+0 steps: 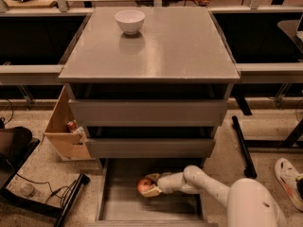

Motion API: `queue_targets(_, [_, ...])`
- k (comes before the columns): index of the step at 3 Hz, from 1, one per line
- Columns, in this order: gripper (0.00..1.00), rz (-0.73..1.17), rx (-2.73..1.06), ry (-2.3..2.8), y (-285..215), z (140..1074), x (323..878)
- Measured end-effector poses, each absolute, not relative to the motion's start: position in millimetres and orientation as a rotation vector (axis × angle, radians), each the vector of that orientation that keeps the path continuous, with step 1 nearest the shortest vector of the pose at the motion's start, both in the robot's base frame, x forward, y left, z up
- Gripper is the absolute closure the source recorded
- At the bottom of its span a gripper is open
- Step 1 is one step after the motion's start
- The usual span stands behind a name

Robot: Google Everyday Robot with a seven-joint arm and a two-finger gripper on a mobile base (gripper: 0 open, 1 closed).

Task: Place apple into bottom drawer

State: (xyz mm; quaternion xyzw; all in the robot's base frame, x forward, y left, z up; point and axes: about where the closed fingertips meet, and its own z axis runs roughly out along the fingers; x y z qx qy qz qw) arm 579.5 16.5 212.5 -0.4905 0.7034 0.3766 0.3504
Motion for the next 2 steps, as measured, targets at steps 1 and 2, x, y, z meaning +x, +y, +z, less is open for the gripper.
queue_targets(1, [1.00, 1.006, -1.336, 1.770, 24.3, 178.0, 581.2])
queue_targets(2, [1.00, 1.010, -1.382, 1.753, 29.1, 157.8, 582.2])
